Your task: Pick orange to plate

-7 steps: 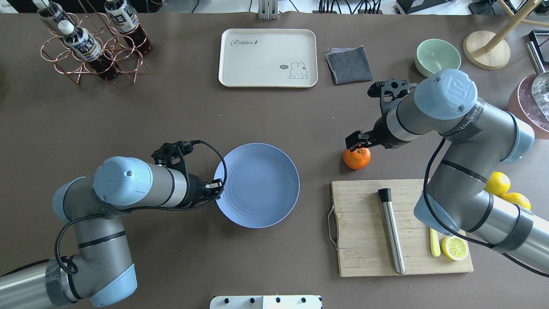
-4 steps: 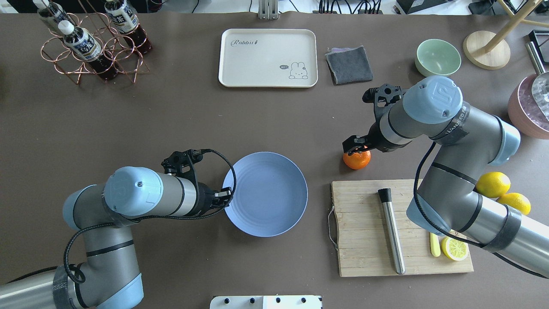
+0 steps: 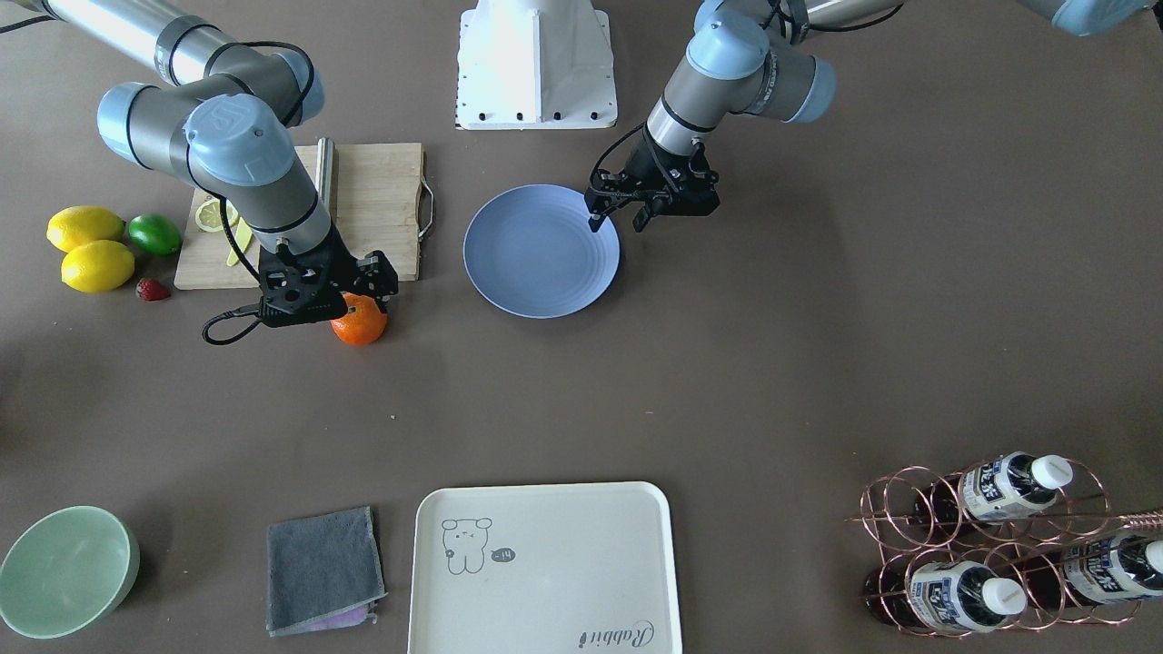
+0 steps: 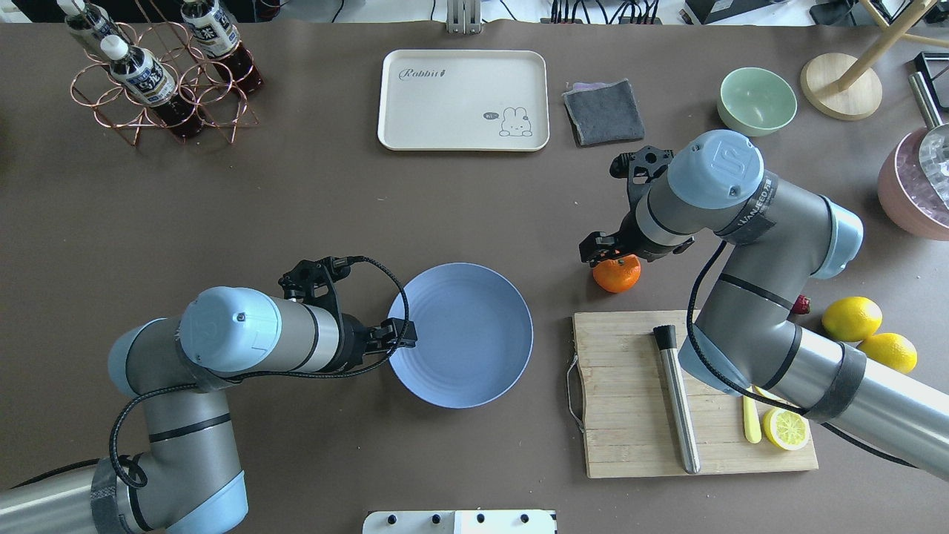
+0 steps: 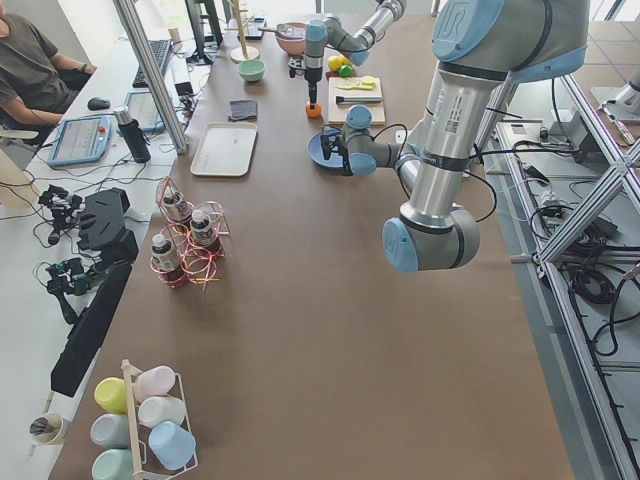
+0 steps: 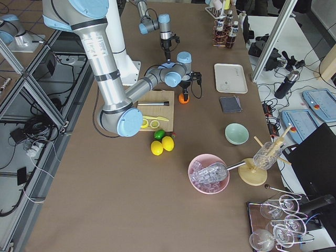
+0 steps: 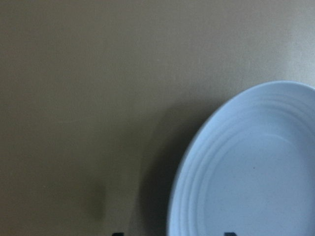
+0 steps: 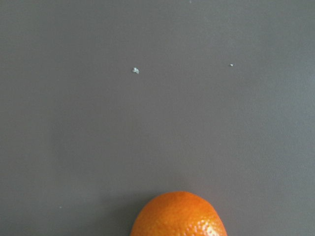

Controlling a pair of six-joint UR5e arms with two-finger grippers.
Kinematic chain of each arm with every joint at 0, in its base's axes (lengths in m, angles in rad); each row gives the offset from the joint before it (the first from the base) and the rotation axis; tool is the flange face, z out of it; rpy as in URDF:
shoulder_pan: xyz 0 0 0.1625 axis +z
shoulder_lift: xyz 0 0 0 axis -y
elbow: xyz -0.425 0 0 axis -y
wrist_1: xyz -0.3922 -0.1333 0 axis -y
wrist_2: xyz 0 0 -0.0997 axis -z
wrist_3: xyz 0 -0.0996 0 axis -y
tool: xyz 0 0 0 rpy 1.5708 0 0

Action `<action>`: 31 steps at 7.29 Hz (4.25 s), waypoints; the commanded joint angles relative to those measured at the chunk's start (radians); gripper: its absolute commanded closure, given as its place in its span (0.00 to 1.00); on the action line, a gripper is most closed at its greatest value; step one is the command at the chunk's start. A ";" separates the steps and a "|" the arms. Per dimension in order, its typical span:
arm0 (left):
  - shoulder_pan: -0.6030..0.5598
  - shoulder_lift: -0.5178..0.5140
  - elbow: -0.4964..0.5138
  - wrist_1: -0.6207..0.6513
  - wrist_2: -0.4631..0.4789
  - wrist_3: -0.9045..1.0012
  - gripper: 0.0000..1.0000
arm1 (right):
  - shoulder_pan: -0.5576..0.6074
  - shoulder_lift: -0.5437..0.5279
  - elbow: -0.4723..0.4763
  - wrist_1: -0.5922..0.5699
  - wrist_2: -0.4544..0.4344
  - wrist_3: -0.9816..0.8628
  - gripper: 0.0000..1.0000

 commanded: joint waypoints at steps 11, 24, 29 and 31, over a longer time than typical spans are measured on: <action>-0.309 0.103 -0.020 -0.003 -0.314 0.263 0.04 | -0.249 0.285 0.009 -0.107 -0.188 0.367 1.00; -0.406 0.114 -0.015 0.290 -0.316 0.413 0.03 | -0.083 0.145 0.163 -0.181 -0.019 0.252 0.00; -0.913 0.318 -0.119 0.614 -0.452 1.356 0.03 | 0.398 -0.310 0.227 -0.184 0.275 -0.565 0.00; -1.090 0.426 -0.095 0.614 -0.469 1.644 0.03 | 0.574 -0.437 0.193 -0.175 0.347 -0.813 0.00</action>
